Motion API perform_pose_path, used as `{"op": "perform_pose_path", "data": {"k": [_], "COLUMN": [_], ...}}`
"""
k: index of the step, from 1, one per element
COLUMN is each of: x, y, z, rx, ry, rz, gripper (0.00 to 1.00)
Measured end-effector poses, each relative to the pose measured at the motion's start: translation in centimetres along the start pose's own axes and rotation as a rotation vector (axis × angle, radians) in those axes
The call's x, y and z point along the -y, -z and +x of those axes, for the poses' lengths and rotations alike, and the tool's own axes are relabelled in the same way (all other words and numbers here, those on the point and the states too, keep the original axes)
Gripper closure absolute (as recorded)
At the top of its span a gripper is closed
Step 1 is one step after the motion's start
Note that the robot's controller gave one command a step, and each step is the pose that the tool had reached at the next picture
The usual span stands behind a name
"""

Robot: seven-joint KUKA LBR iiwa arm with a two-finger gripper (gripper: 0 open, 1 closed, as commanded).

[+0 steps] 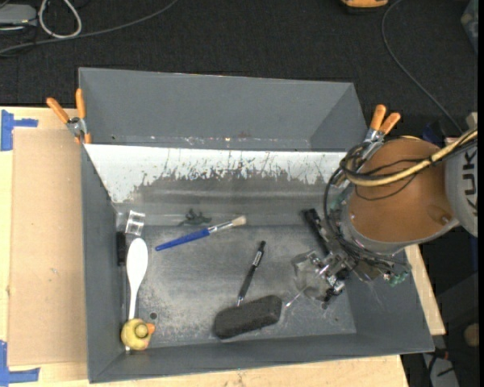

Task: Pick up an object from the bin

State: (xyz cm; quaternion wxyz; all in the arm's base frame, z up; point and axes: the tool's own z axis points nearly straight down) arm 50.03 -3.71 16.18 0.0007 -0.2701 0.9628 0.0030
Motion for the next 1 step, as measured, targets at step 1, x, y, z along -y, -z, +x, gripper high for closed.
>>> {"op": "perform_pose_path", "data": {"k": [1], "x": [-0.06], "y": [0.54], "z": [0.02], "rx": [-0.001], "ry": [0.000], "rz": [-0.001], "gripper": [1.00]}}
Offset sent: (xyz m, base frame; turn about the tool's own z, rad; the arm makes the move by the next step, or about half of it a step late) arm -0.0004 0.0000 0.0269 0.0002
